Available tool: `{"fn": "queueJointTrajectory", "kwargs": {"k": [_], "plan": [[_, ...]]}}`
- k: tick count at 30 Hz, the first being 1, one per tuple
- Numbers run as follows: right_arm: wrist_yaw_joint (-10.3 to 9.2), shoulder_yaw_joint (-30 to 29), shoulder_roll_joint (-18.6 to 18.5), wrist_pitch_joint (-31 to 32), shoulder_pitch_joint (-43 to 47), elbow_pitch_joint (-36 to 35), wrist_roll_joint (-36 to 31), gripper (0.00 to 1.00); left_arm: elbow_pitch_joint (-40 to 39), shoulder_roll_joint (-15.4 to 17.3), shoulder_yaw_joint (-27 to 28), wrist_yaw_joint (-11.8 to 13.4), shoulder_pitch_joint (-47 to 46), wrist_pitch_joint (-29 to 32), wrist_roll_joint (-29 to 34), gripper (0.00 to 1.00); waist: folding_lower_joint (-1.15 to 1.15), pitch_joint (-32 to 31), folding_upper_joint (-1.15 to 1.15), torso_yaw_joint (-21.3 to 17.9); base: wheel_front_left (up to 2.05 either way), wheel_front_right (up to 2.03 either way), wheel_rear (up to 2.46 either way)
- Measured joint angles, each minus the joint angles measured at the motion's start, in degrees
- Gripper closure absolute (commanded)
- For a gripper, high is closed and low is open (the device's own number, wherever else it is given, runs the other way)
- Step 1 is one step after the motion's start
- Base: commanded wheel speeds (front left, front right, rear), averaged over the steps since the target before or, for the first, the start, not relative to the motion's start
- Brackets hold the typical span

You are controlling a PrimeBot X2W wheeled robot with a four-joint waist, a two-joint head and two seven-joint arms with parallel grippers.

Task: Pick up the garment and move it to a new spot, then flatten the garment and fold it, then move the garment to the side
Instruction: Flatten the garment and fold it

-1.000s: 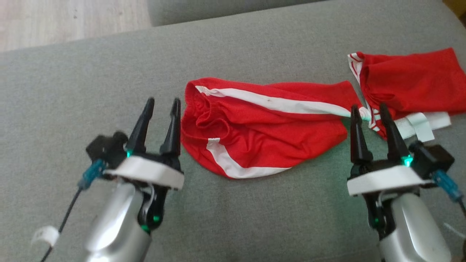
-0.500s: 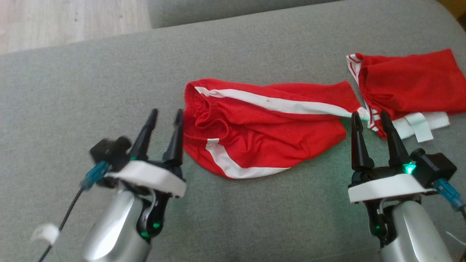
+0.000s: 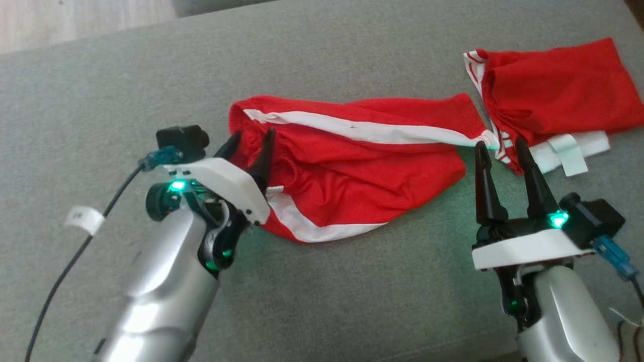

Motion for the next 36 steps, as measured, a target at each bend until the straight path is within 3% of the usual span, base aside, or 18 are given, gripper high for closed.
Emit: {"fn": "queueJointTrajectory", "kwargs": {"k": [4,22,24,25,36], "plan": [[0.0,0.63,0.01,0.0,-0.58,-0.29,0.11,0.0,3.36,-0.05,0.64,1.25,-2.89,1.18,-0.44,0.0,0.0,1.01,0.0,-0.92,0.0,0.0,0.0],[0.0,0.32,0.0,0.0,-1.74,-0.54,1.01,0.0,10.62,-0.6,1.43,0.32,-9.07,3.08,-2.1,0.0,0.0,3.03,0.0,-2.78,0.0,0.0,0.0],[0.0,0.32,0.0,0.0,-1.75,-0.54,1.01,0.0,10.96,-0.66,1.45,0.32,-9.82,3.07,-2.12,0.83,0.0,3.11,0.0,-2.81,0.0,0.0,0.0],[0.0,0.32,0.0,0.0,-1.75,-0.52,1.01,0.0,11.12,-0.71,1.45,0.32,-10.11,3.04,-2.27,1.0,0.0,3.13,0.0,-2.82,0.0,0.0,0.0],[0.0,-0.18,0.0,0.0,-3.42,1.27,-1.18,0.0,8.83,-0.03,1.56,-2.7,-10.79,0.82,-3.1,1.0,-0.01,2.06,0.0,-1.35,0.0,0.0,0.0]]}}
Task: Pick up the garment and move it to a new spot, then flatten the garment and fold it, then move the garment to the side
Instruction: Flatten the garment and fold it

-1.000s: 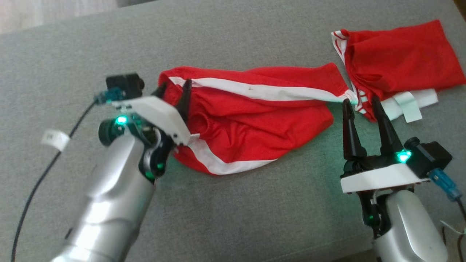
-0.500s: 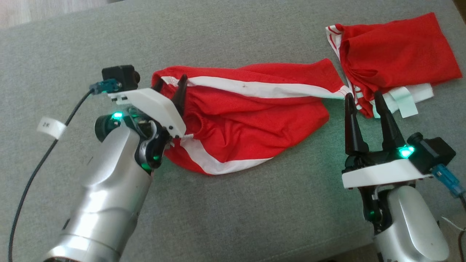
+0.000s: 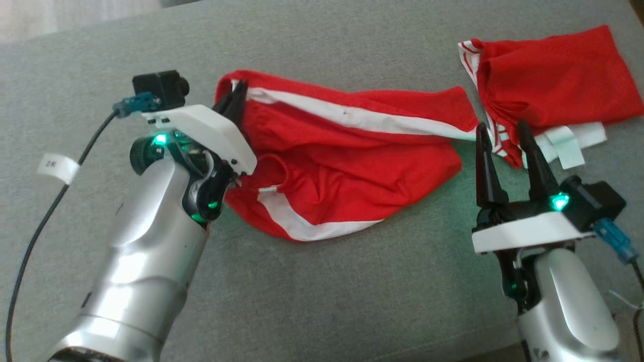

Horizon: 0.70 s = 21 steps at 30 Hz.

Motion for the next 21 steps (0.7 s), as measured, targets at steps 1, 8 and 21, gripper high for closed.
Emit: {"fn": "queueJointTrajectory", "kwargs": {"k": [1,8,21], "plan": [[0.0,-0.05,0.0,0.0,-0.46,0.29,-0.23,0.0,-0.92,0.26,-0.27,-0.24,0.04,-0.35,0.07,1.0,0.0,-0.16,0.0,0.26,0.0,0.0,0.0],[0.0,0.16,-0.01,0.0,-2.07,4.27,-1.1,0.0,-9.81,2.75,-3.78,-1.54,4.41,-0.96,2.2,1.0,0.0,-0.87,0.0,2.81,0.0,0.0,0.0],[0.0,-1.65,-1.64,2.83,-6.4,12.07,-0.04,0.0,-22.24,6.01,-7.57,-1.29,14.38,-2.88,5.19,1.0,0.0,-1.45,0.0,6.01,0.0,0.0,0.0]]}}
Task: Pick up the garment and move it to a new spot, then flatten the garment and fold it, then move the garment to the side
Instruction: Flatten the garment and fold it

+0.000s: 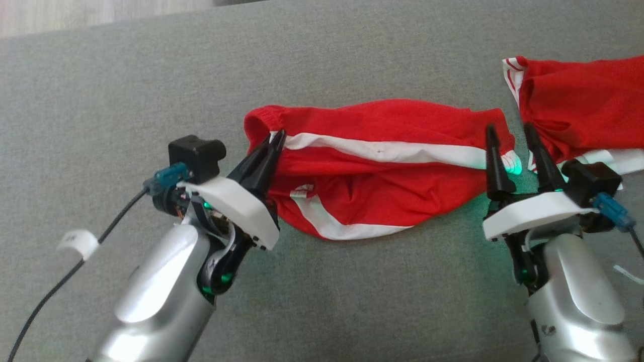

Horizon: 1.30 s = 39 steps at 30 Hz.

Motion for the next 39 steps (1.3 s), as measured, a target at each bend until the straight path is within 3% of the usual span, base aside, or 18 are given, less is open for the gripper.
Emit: {"fn": "queueJointTrajectory", "kwargs": {"k": [14,39], "plan": [[0.0,-4.65,1.04,1.03,7.15,1.3,-0.11,0.0,-2.03,0.54,-0.07,1.6,3.26,-2.58,-0.01,1.0,-0.01,-2.49,0.0,-1.93,0.0,0.0,0.0],[0.0,0.54,1.33,1.97,-0.13,11.25,12.34,0.0,-4.54,1.18,-1.01,2.4,3.66,-1.99,-0.03,1.0,0.0,-0.97,0.0,-1.79,0.0,0.0,0.0]]}}
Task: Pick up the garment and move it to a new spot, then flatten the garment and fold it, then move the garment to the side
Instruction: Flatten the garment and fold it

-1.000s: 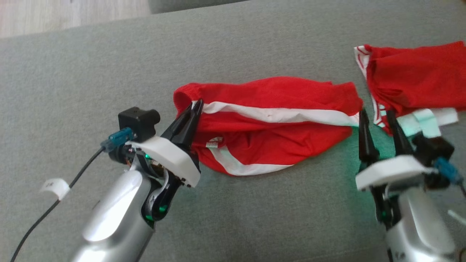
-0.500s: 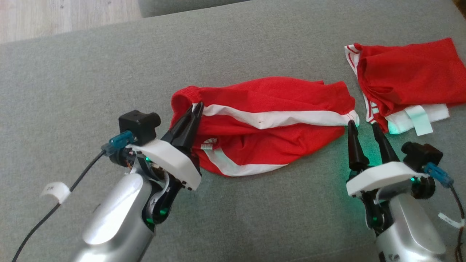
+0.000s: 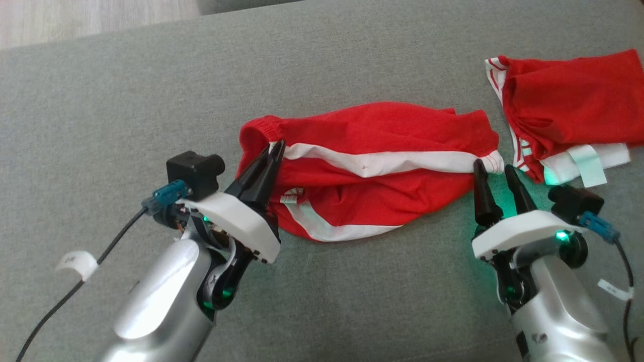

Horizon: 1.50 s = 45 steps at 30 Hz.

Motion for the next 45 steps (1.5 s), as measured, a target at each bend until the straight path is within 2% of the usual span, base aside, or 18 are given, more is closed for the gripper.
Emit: {"fn": "queueJointTrajectory", "kwargs": {"k": [11,12,13,14,22,27,31,37,45], "plan": [[0.0,2.63,-0.01,-1.08,-2.68,3.15,1.48,0.0,-0.46,0.43,-0.18,0.41,-0.04,0.05,0.0,1.0,0.0,0.75,0.0,0.09,0.0,0.0,0.0],[0.0,2.77,-0.02,-1.1,-2.77,3.38,1.48,0.14,-0.45,0.46,-0.18,0.47,-0.04,0.05,0.0,1.0,0.0,0.73,0.0,0.11,0.0,0.0,0.0],[0.0,3.08,-0.09,-1.18,-2.85,3.57,1.55,0.62,-0.45,0.48,-0.18,0.48,-0.04,0.05,0.0,1.0,0.0,0.7,0.0,0.13,0.0,0.0,0.0],[0.0,3.08,-0.09,-1.18,-2.85,3.57,1.55,1.0,-0.45,0.48,-0.18,0.48,-0.04,0.05,0.0,1.0,0.0,0.7,0.0,0.13,0.0,0.0,0.0],[0.0,5.36,-1.86,-3.11,-3.41,2.05,0.76,1.0,-0.15,1.3,-0.21,0.51,-0.04,-0.62,0.04,1.0,0.0,-0.43,0.0,-0.05,0.0,0.0,0.0],[0.0,5.82,-3.87,-3.61,-3.42,-2.66,-1.45,1.0,-0.2,2.52,-0.2,0.42,-0.05,-1.12,0.63,1.0,0.0,-1.8,0.0,-0.45,0.0,0.0,0.0],[0.0,5.97,-6.28,-3.49,-3.93,-7.79,-2.21,1.0,-1.19,4.08,-0.13,-1.02,-0.58,-1.01,0.81,1.0,0.0,-3.18,0.0,-0.76,0.0,0.0,0.0],[0.0,6.98,-10.59,1.91,-11.1,-16.92,-2.03,1.0,-3.9,6.39,0.1,-3.03,-6.93,0.25,1.05,1.0,0.0,-5.72,0.0,-0.93,0.0,0.0,0.0],[0.0,8.11,-12.7,6.17,-19.26,-23.24,-0.98,1.0,-4.74,7.76,2.0,-4.46,-15.75,-0.12,0.88,1.0,0.0,-9.77,0.0,-1.03,0.0,0.0,0.0]]}}
